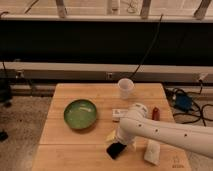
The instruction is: Place the eraser on the white sponge
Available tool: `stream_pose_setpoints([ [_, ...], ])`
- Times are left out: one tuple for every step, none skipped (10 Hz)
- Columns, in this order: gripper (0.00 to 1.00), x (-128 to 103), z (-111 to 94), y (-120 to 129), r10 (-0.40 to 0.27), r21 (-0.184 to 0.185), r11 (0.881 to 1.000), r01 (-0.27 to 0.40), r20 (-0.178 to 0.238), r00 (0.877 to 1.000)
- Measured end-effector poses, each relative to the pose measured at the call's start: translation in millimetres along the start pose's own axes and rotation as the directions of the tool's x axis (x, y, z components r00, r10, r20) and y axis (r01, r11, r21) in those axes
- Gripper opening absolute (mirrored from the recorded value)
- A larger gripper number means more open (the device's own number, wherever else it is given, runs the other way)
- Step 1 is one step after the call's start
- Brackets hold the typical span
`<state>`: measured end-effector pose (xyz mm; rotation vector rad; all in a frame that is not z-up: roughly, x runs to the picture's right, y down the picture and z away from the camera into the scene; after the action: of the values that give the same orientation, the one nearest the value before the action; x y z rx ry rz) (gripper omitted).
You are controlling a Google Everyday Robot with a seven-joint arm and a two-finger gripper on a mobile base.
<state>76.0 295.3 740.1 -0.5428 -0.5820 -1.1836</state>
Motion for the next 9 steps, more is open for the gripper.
stream_pose_setpoints([
  [0.80, 0.8, 5.7, -1.3, -0.001, -0.013, 1.000, 0.001, -0.002, 1.000],
  [0.80, 0.5, 8.9, -1.3, 0.002, -0.020, 1.000, -0.002, 0.001, 1.000],
  [0.80, 0.7, 12.4, -1.8, 0.001, -0.028, 1.000, -0.001, 0.002, 1.000],
  [0.80, 0.6, 15.6, -2.0, 0.002, -0.036, 0.999, -0.002, 0.006, 1.000],
  [0.78, 0.4, 19.6, -1.6, 0.004, -0.046, 0.999, -0.003, 0.014, 1.000],
  [0.70, -0.1, 23.4, -2.7, 0.001, -0.053, 0.999, 0.000, 0.021, 1.000],
  [0.60, -0.3, 25.3, -2.8, 0.000, -0.057, 0.998, 0.002, 0.026, 1.000],
  [0.48, -0.3, 25.7, -3.2, -0.002, -0.059, 0.998, 0.003, 0.027, 1.000],
  [0.40, -0.6, 25.8, -3.5, -0.004, -0.060, 0.998, 0.005, 0.027, 1.000],
])
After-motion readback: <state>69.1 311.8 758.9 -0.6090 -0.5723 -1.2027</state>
